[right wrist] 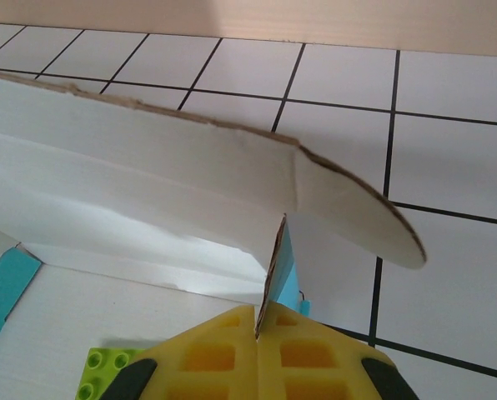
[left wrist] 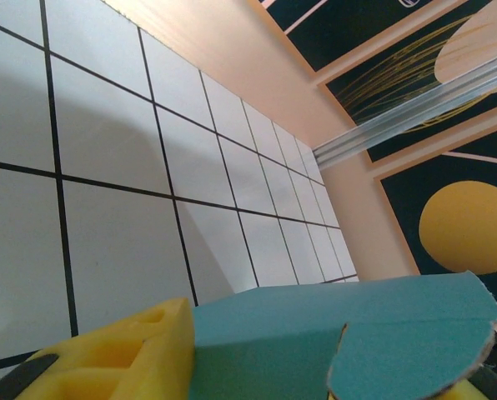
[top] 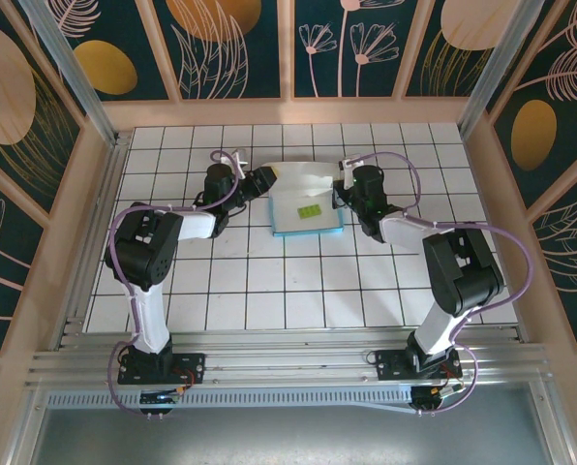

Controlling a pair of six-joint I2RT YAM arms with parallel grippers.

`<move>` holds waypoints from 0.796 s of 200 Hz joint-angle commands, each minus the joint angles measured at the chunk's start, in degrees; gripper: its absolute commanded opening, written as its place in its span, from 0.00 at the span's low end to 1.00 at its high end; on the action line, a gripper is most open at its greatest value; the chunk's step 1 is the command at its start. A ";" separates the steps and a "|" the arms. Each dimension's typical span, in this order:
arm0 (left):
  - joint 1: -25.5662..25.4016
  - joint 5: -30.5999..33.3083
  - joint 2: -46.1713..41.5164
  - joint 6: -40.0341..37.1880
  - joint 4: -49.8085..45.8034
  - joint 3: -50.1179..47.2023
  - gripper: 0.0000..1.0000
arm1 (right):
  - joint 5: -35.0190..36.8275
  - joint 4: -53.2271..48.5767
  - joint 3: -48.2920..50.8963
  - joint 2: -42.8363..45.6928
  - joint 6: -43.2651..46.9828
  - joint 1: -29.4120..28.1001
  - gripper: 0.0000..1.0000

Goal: Fold the paper box

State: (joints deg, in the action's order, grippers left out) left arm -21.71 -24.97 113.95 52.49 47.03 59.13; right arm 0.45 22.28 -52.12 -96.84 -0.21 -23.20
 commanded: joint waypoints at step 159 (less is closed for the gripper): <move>-8.38 -1.89 0.41 10.63 8.38 -13.10 0.44 | -5.46 0.56 11.59 6.38 0.98 -3.96 0.04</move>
State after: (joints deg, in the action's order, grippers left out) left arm -25.56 -20.69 112.86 55.86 61.32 48.99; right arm 1.69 25.76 -43.05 -90.74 -0.14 -24.01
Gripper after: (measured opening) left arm 0.436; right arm 0.054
